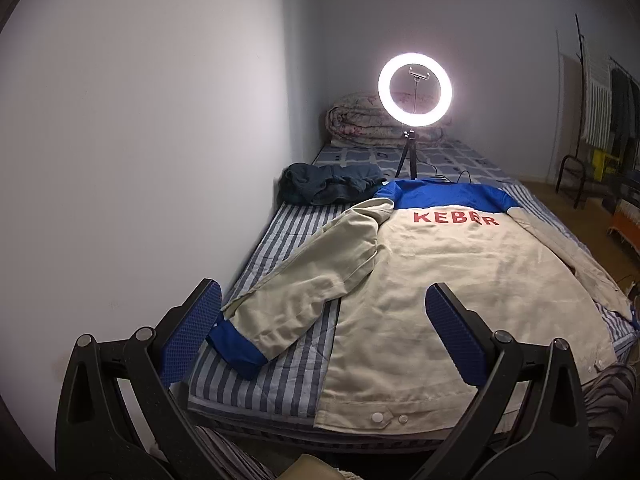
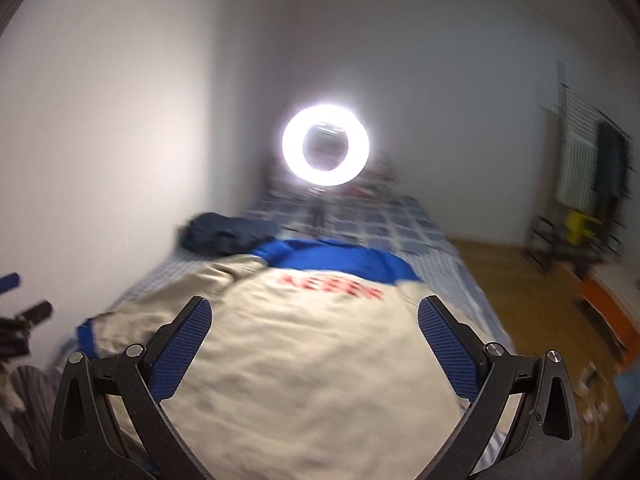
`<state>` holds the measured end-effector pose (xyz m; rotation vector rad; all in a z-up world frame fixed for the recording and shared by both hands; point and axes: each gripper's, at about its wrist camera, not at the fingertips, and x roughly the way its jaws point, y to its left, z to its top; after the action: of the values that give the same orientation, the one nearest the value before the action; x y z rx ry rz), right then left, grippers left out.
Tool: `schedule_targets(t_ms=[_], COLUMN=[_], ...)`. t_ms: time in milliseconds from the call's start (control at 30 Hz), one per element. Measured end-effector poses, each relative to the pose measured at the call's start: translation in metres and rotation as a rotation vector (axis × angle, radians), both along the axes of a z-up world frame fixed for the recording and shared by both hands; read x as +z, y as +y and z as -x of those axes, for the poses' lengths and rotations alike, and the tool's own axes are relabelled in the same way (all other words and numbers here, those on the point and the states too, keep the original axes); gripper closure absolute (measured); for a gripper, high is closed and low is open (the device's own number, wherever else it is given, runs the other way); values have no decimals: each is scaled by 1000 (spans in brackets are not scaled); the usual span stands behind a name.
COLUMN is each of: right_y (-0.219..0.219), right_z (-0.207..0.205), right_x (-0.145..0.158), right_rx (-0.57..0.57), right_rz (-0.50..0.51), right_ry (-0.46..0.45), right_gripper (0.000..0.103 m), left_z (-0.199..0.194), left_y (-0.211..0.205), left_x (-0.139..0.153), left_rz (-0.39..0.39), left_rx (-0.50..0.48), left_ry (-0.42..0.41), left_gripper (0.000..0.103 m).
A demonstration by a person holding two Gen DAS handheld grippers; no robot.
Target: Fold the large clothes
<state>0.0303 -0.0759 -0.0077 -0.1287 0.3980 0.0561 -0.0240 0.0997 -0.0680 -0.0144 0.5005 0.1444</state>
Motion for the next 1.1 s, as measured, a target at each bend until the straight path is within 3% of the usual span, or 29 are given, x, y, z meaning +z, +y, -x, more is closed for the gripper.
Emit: schedule_targets(t_ms=[300,467,533,600,667,733,833,1100], right_y=[72,118,142,161,183,204,234,293], right_z=[-87,-132,-155,-172,-192,-212,-236,-301], right_x=[-17,-43,-60,-75,-93,-110,-131,-195], right_rx=[267,351,369,393,421,431,427,253], right_rz=[-78,-151,-207,-268,-303,-331,-359,-336], right_ry=[205,329,419,504,590,675,769,894], right_gripper=[1,1,1,6,21,28,28,28], left_z=[18,23,24,23,23,23,21,17], left_y=[40,52,56,58,63,67,77,104], left_x=[-29,-39,-42,-46,-50,-53,-59,-71], left_rz=[180,196,186,173,172,177,187,202], left_rx=[-1,8,11,14,18,25,44,111], left_ry=[78,93,99,103,111,119,133,153], left_gripper=[0,0,0,0,0,0,0,0])
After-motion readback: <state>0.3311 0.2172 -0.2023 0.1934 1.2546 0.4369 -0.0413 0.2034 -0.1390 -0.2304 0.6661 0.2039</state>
